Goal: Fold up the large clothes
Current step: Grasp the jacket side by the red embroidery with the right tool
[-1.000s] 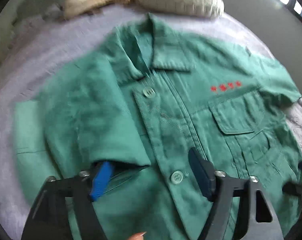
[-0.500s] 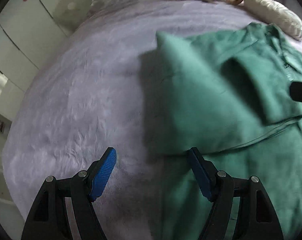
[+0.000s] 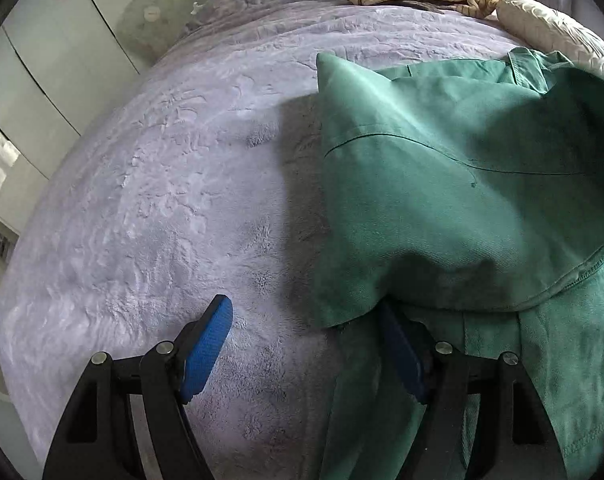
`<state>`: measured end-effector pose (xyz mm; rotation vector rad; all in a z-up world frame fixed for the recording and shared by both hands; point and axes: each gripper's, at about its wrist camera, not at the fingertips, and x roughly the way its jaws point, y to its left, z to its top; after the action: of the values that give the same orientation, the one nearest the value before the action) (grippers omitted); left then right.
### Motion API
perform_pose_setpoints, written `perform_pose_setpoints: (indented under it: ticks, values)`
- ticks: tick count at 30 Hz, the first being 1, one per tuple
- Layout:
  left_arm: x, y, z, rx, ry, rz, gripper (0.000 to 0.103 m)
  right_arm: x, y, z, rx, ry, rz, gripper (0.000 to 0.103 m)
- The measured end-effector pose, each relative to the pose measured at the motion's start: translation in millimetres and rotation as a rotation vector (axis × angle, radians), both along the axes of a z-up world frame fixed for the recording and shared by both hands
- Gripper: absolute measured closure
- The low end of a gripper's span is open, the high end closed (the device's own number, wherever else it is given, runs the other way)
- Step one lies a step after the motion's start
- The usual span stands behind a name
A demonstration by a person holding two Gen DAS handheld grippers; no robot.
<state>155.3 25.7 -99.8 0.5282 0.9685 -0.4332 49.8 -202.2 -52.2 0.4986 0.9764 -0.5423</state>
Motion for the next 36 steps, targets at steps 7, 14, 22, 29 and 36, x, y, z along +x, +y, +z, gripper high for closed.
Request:
perform_pose_setpoints:
  ticks: [7, 14, 22, 29, 36]
  values:
    - [0.9, 0.3, -1.5, 0.008, -0.029, 0.023, 0.015, -119.6, -103.9, -26.6, 0.355, -0.217, -0.369, 0.083]
    - [5.5, 8.6, 5.6, 0.026, 0.000, -0.047, 0.015, -164.7, -116.2, -52.2, 0.592, -0.377, -0.451, 0.036]
    - [1.3, -4.2, -3.6, 0.051, -0.029, -0.016, 0.015, -113.0, -109.9, -57.7, 0.576, -0.312, -0.369, 0.052]
    - [1.6, 0.6, -6.1, 0.046, -0.055, -0.013, 0.005, -128.8, -115.8, -20.5, 0.396, -0.322, -0.357, 0.098]
    - [8.2, 15.9, 3.8, 0.040, 0.009, -0.069, 0.004, -161.5, -129.2, -69.0, 0.545, -0.315, -0.475, 0.097]
